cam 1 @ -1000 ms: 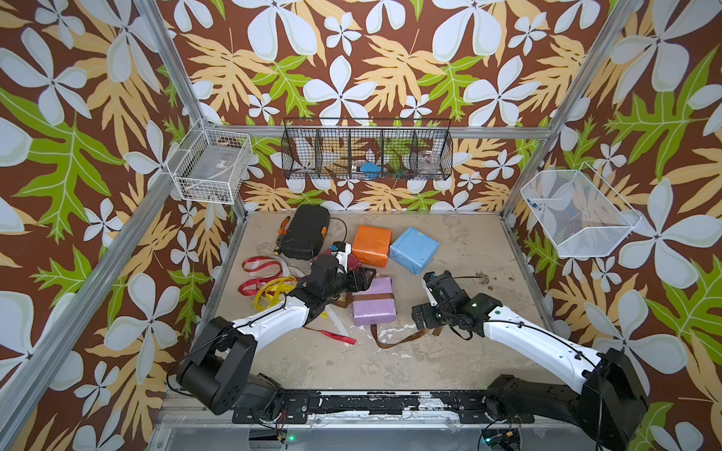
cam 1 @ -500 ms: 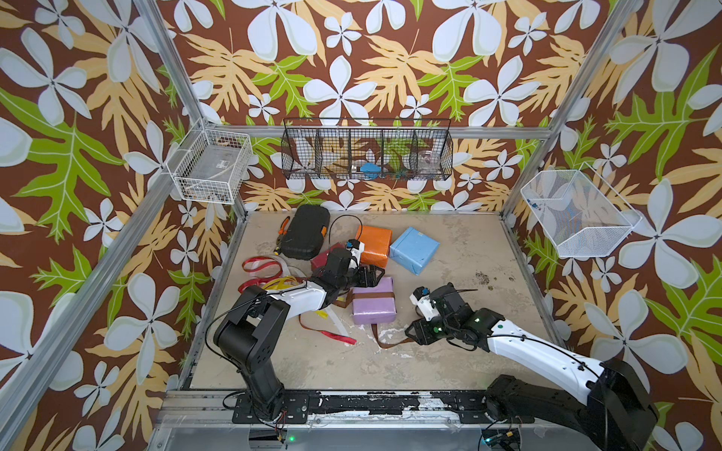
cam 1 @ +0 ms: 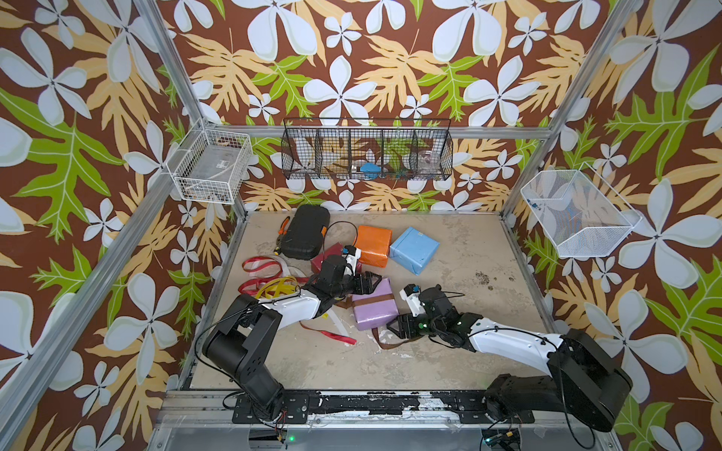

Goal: Untie the ribbon bows on the gift boxes
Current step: Adjust the gift box at the center of the board.

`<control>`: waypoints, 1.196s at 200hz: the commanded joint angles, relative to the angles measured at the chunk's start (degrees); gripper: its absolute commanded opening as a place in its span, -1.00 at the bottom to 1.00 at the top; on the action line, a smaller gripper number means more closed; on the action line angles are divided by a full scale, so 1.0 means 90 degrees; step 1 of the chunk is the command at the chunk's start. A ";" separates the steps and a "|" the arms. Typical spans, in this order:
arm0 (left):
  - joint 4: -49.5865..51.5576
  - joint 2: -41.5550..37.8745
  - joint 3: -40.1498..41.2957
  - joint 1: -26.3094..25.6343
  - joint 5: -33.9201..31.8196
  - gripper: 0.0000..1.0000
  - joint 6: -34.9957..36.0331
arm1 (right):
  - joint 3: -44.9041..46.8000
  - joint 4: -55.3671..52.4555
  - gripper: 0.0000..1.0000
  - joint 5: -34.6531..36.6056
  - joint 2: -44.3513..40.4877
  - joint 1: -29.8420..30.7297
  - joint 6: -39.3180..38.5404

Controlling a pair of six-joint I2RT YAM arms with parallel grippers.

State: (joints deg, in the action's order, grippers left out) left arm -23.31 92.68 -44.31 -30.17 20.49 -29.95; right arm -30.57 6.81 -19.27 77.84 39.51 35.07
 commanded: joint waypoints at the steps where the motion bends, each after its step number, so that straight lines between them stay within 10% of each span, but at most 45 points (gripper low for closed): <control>1: 0.0522 -0.0143 0.0141 -0.0021 0.0267 0.61 -0.0234 | -0.0077 0.0602 0.38 0.0615 0.0124 -0.0014 0.0225; 97: -0.0076 -0.1128 0.1308 -0.0328 0.0707 0.58 -0.1124 | -0.0995 -0.0025 0.61 0.1144 0.0478 -0.1138 -0.0696; 115: -0.0003 -0.1431 0.1417 -0.0329 0.0617 0.59 -0.1130 | -0.1248 -0.0509 1.00 0.1668 0.0267 -0.1132 -0.0941; 170: 0.0682 -0.2037 0.1316 -0.0263 -0.0257 0.70 -0.0717 | -0.1538 -0.1347 1.00 0.2262 -0.0259 -0.1138 -0.1434; 203: 0.0996 -0.2103 0.1313 -0.0043 -0.0764 0.72 -0.0540 | -0.1731 -0.1226 0.12 0.0743 -0.0078 -0.1060 -0.1452; 239: 0.1811 -0.2296 0.1523 0.0331 -0.1774 0.99 -0.0441 | -0.2634 -0.2080 0.07 0.0974 0.0397 -0.0384 -0.1485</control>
State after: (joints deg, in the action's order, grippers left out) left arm -13.47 73.03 -31.20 -28.67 12.47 -35.70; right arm -50.43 -7.09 -9.15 79.35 33.50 22.26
